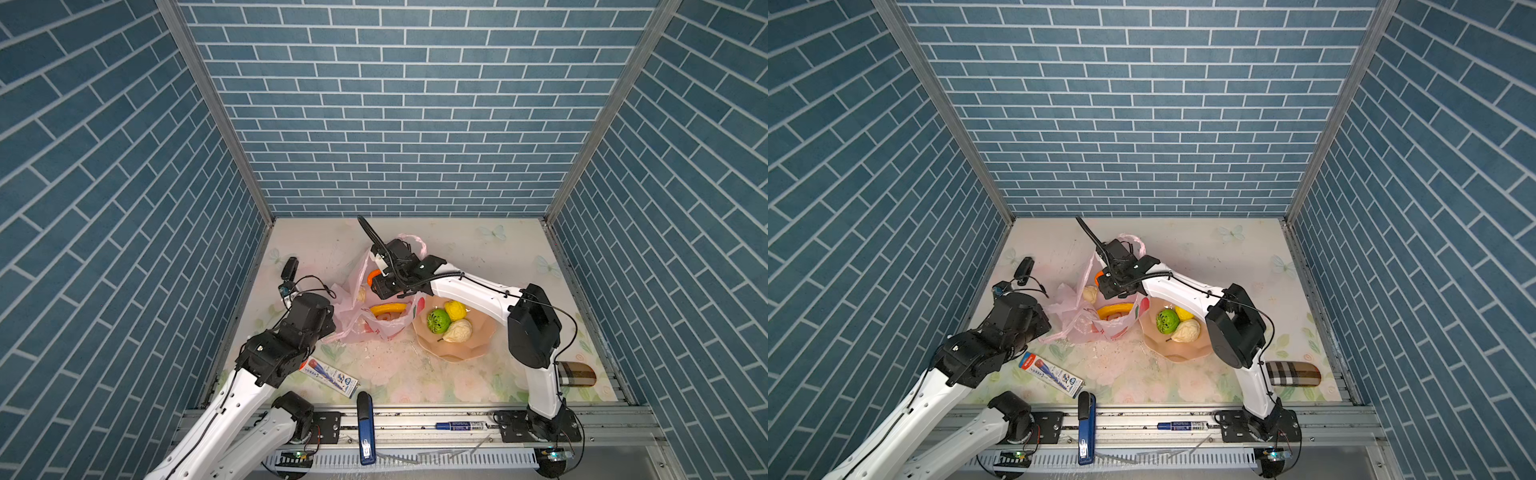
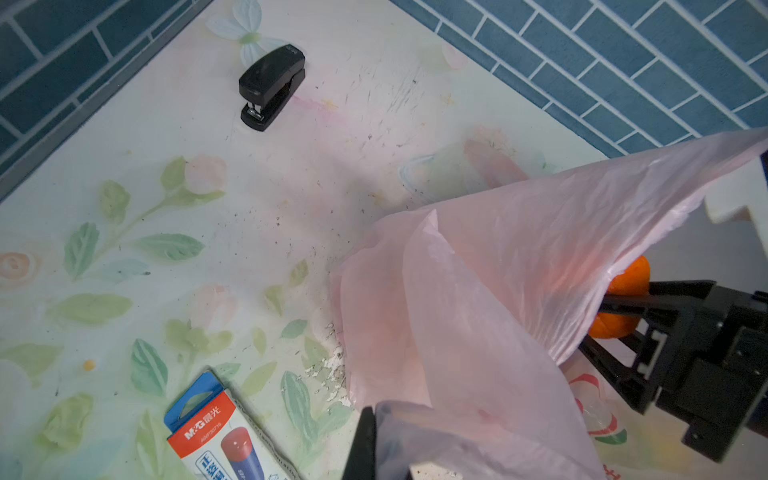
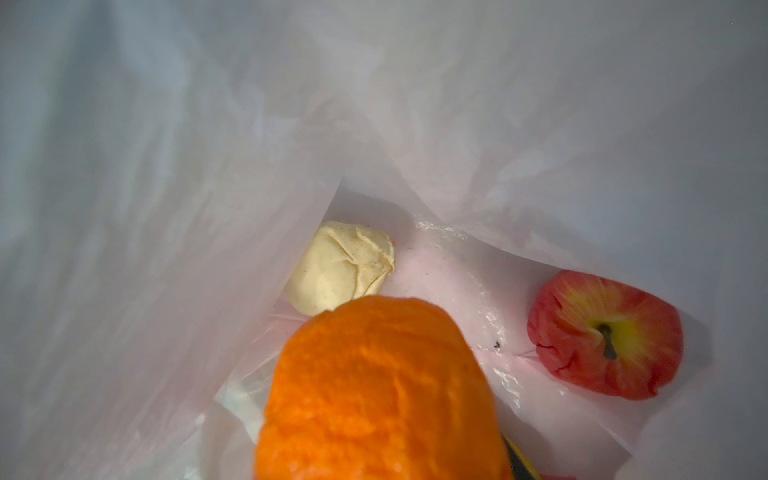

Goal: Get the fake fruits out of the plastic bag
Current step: 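Lift the orange fruit up out of the bag with the right gripper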

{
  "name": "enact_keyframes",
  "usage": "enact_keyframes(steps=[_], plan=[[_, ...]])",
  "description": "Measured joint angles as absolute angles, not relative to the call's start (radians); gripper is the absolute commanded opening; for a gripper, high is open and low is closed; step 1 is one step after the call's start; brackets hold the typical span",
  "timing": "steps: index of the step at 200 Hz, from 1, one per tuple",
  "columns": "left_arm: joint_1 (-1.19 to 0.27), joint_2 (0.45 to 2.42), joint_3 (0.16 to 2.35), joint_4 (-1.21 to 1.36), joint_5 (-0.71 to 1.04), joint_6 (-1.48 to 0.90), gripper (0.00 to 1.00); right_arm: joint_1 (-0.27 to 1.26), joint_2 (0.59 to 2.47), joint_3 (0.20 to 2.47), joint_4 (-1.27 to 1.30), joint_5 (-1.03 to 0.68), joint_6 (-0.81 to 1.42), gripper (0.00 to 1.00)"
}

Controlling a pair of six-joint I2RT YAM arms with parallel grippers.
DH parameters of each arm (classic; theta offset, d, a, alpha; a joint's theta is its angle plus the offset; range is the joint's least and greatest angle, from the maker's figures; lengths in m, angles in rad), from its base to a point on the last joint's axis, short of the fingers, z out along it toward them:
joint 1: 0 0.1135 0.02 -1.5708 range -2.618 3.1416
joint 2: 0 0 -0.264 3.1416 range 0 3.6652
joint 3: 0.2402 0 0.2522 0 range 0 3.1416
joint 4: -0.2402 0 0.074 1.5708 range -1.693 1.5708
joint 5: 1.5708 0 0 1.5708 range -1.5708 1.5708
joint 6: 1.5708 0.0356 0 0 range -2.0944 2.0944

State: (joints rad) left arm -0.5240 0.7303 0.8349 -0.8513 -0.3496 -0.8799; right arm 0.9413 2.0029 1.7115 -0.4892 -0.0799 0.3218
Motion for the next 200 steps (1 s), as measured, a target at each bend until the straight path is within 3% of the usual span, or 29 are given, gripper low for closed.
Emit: enact_keyframes(steps=[119, 200], plan=[[-0.524, 0.745, 0.864, -0.84, -0.397, -0.857, 0.03, 0.954, 1.836, 1.645, -0.518, -0.18, 0.227, 0.14], [-0.524, 0.745, 0.844, -0.832, -0.38, -0.859, 0.03, 0.958, 1.868, 1.867, -0.428, -0.293, 0.237, 0.13]])
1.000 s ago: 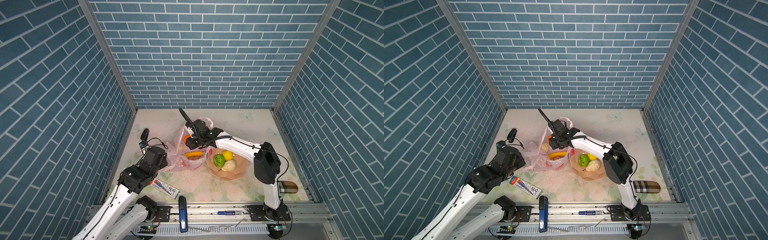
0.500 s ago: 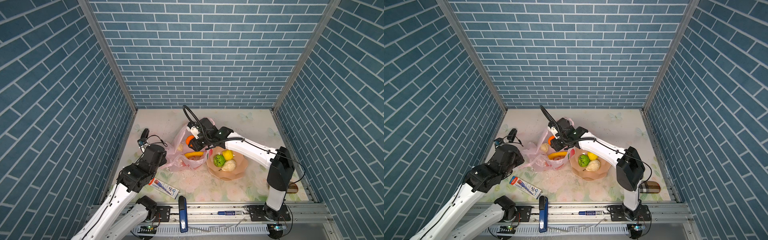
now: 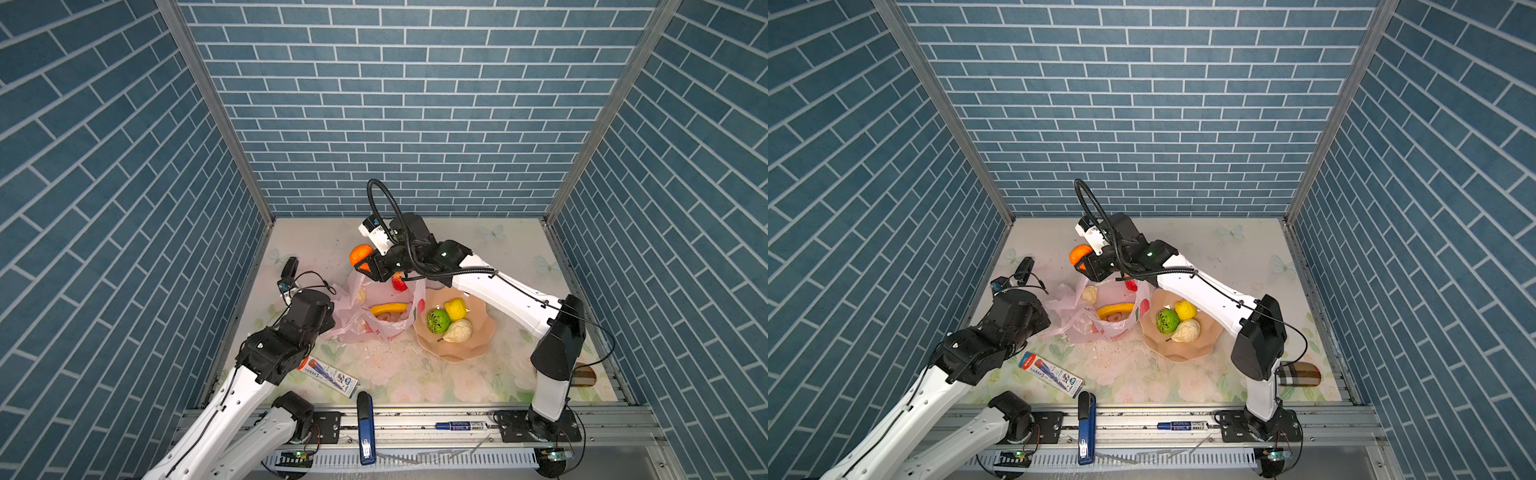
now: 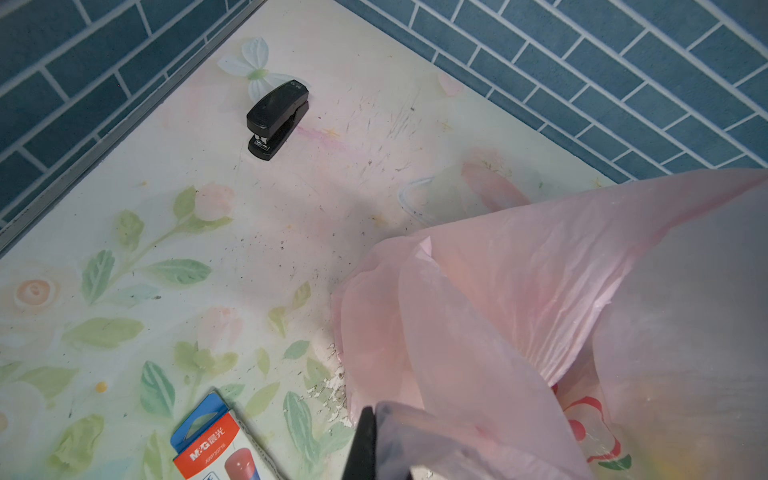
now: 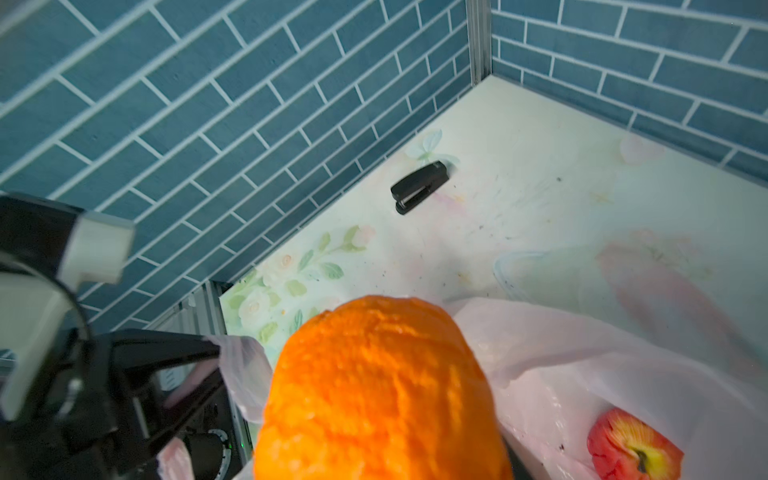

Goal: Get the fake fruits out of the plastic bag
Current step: 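Lift the orange fruit up out of the bag with the right gripper, then swing the held orange fruit over the peach bowl and lower it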

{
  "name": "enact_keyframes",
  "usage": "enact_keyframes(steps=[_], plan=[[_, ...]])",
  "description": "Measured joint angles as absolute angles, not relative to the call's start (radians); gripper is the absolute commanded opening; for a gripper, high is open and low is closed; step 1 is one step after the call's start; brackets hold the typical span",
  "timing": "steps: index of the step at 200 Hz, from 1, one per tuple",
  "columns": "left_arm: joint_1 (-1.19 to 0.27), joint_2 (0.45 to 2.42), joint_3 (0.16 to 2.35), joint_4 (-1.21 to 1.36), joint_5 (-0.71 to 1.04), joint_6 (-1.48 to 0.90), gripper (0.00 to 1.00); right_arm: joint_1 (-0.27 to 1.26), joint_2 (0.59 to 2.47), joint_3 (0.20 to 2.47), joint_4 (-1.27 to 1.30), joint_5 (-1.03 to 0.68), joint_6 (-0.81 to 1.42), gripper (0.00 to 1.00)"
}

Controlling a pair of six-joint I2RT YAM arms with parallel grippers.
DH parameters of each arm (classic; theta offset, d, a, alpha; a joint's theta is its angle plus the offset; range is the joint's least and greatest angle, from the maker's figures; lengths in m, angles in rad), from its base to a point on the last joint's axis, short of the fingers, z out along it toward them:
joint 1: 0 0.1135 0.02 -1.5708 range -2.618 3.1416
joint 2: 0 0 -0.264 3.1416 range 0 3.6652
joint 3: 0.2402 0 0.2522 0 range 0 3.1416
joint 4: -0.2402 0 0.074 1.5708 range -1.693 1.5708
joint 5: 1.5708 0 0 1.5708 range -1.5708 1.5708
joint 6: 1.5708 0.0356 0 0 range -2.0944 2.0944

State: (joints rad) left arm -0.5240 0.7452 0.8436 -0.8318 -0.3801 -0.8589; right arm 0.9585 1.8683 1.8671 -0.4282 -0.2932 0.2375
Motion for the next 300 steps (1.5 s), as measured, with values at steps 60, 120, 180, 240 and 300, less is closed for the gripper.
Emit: enact_keyframes(steps=[60, 120, 180, 240, 300], plan=[[-0.524, 0.746, 0.835, -0.831, -0.376, -0.859, 0.03, 0.96, 1.807, 1.928, -0.512, -0.154, 0.171, 0.11], [-0.524, 0.762, 0.822, -0.821, -0.364, -0.858, 0.03, 0.863, 1.565, 1.871, -0.546, 0.104, 0.124, 0.1], [-0.524, 0.765, 0.819, -0.82, -0.362, -0.856, 0.03, 0.734, 1.448, 1.592, -0.554, 0.243, 0.166, 0.1], [-0.523, 0.784, 0.82, -0.82, -0.366, -0.835, 0.03, 0.719, 1.441, 1.28, -0.67, 0.281, 0.295, 0.11], [-0.523, 0.799, 0.82, -0.813, -0.364, -0.825, 0.03, 0.713, 1.382, 1.131, -0.737, 0.303, 0.425, 0.12]])
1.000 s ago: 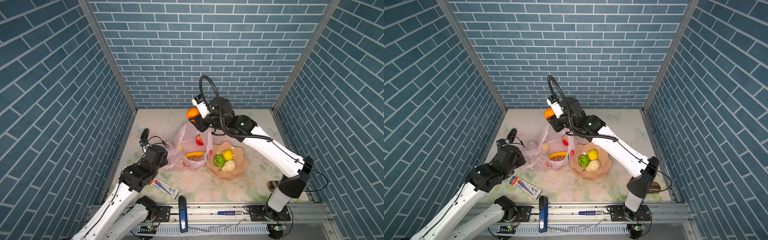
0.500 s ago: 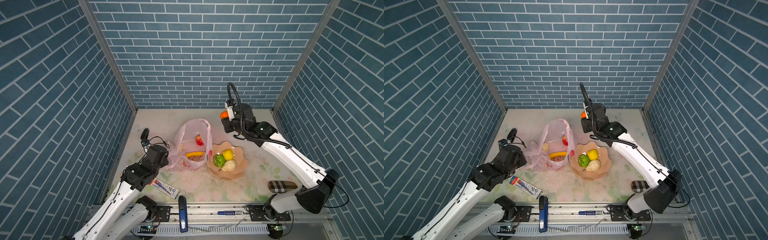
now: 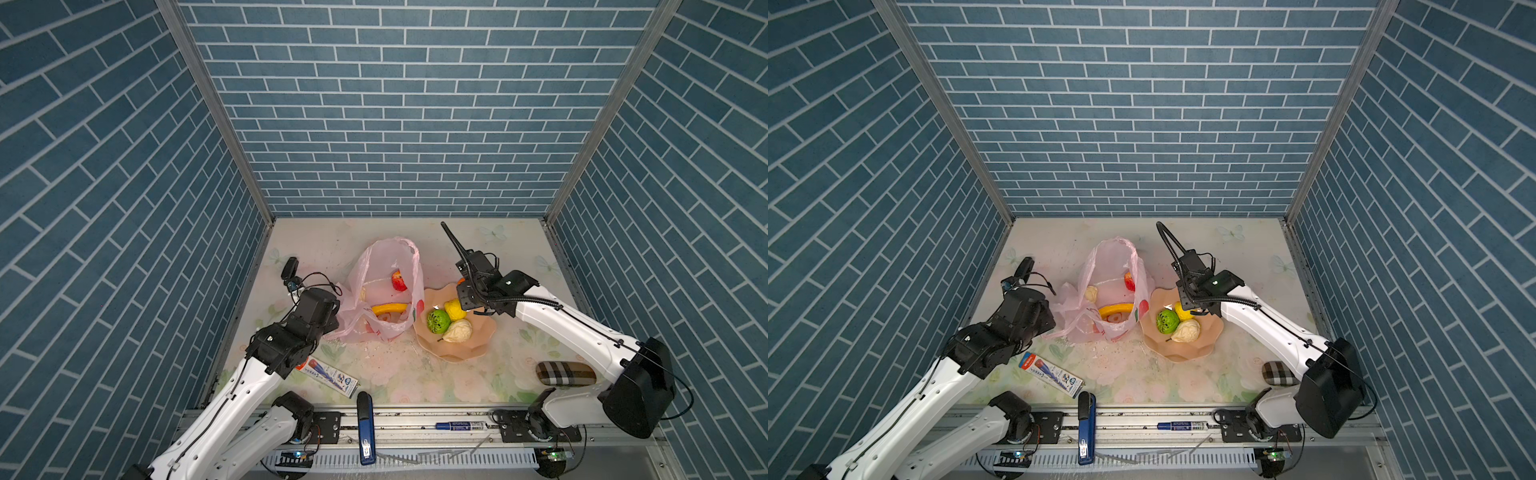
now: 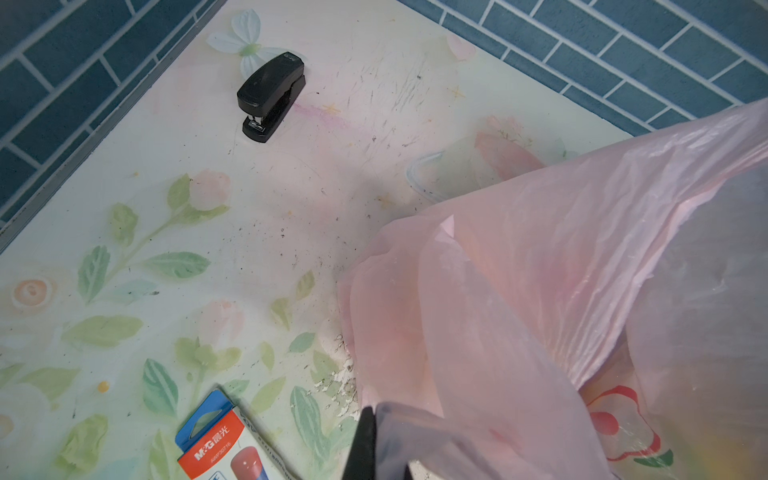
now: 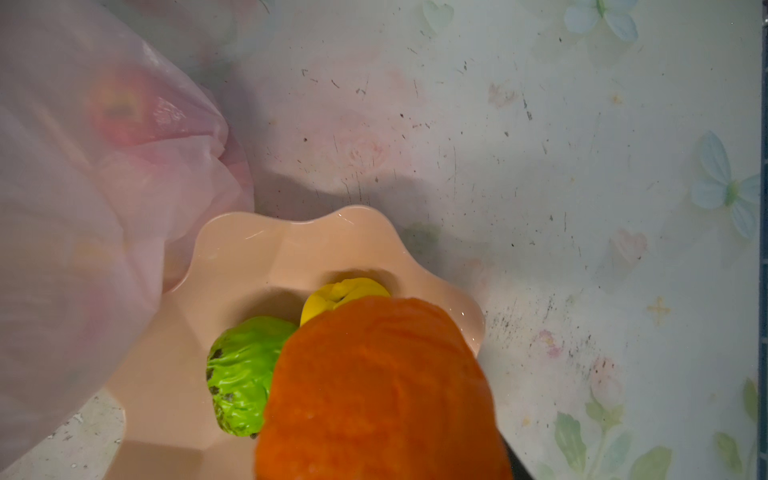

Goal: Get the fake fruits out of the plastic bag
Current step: 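Swing the held orange fruit over the peach bowl and lower it, then open the right gripper to drop the orange fruit into the bowl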

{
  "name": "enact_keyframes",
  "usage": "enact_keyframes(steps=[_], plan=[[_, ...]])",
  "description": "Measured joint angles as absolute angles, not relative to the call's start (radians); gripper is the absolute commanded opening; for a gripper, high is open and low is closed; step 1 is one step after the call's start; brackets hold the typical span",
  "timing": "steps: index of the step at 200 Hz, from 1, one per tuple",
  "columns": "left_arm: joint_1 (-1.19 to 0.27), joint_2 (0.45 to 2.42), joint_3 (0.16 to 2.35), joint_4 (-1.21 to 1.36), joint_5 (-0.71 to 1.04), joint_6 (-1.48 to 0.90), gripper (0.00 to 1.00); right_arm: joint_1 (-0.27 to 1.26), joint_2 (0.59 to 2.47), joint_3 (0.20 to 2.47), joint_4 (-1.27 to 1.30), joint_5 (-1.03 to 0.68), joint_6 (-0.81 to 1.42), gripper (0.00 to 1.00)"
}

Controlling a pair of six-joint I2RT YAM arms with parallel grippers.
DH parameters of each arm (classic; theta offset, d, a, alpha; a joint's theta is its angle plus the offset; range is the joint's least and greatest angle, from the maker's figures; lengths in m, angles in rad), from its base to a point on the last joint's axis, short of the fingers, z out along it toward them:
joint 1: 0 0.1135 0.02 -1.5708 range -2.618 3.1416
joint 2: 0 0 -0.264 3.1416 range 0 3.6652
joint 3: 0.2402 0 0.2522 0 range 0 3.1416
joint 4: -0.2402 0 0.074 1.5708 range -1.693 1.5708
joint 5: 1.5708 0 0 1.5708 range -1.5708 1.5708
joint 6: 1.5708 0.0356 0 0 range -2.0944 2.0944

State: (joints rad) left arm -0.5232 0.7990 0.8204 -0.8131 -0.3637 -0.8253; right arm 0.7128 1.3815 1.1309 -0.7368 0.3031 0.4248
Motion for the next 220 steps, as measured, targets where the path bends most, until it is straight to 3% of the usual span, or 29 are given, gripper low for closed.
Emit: enact_keyframes(steps=[60, 138, 178, 220], plan=[[-0.522, 0.804, 0.832, -0.808, -0.361, -0.81, 0.03, 0.694, 1.382, 1.013, -0.753, 0.299, 0.524, 0.16], [-0.522, 0.815, 0.833, -0.789, -0.354, -0.802, 0.04, 0.693, 1.382, 0.924, -0.744, 0.29, 0.578, 0.31], [-0.522, 0.815, 0.833, -0.787, -0.35, -0.802, 0.04, 0.693, 1.386, 0.91, -0.733, 0.284, 0.581, 0.32], [-0.522, 0.815, 0.833, -0.787, -0.346, -0.802, 0.03, 0.691, 1.417, 0.91, -0.714, 0.283, 0.581, 0.4]])
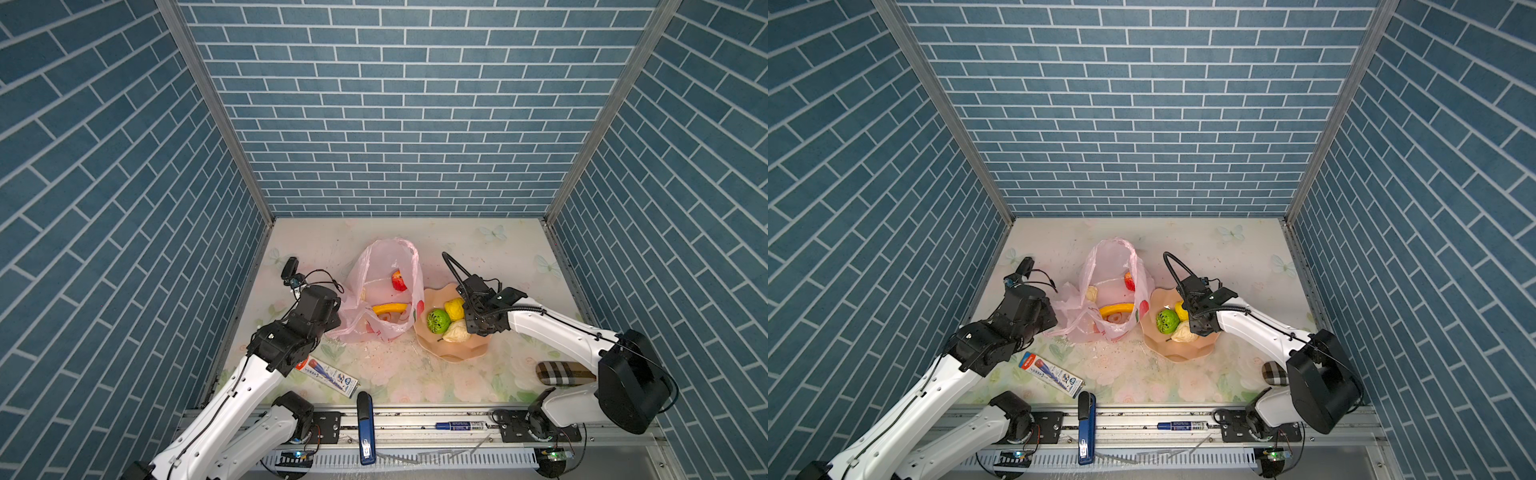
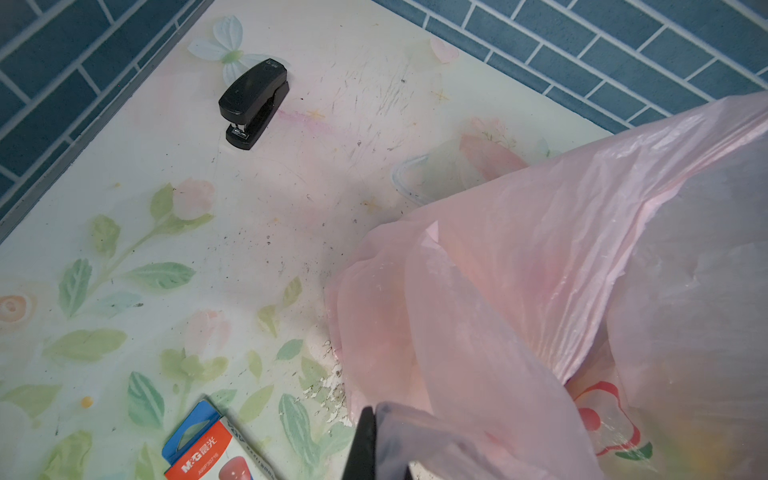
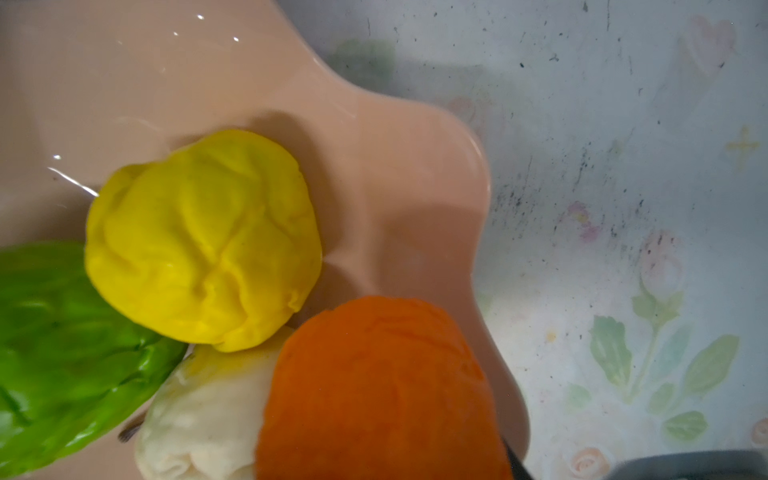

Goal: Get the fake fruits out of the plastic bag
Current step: 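Open the right gripper to drop the orange fruit into the bowl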

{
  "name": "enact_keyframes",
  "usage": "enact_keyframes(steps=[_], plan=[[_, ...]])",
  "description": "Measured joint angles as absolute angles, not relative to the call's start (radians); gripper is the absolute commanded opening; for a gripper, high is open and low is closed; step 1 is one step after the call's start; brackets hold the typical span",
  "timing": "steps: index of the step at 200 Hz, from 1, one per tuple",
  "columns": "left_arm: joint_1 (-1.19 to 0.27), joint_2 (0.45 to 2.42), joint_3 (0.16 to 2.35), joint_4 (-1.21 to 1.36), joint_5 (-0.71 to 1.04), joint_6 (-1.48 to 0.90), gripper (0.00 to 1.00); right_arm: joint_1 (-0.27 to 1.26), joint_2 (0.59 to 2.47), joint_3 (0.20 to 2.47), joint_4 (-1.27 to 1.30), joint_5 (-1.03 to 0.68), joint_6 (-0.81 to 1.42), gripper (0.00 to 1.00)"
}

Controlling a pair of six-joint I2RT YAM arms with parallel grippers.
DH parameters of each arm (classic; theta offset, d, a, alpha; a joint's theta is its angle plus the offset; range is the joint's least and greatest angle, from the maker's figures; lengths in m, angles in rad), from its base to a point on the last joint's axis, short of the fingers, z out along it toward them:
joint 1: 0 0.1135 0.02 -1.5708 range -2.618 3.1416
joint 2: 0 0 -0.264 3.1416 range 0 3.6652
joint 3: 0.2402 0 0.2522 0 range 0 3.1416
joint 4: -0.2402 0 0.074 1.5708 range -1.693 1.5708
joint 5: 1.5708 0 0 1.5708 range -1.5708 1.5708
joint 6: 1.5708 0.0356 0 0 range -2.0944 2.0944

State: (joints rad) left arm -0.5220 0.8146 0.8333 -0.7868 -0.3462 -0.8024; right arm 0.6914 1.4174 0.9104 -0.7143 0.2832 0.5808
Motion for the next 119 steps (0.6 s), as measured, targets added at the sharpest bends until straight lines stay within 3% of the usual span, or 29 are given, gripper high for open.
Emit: enact_keyframes(steps=[77, 119], plan=[[-0.522, 0.819, 0.833, -0.787, -0.346, -0.802, 0.04, 0.686, 1.445, 0.91, -0.694, 0.279, 0.596, 0.62], [-0.522, 0.819, 0.833, -0.788, -0.342, -0.799, 0.07, 0.686, 1.445, 0.91, -0.695, 0.28, 0.597, 0.63]])
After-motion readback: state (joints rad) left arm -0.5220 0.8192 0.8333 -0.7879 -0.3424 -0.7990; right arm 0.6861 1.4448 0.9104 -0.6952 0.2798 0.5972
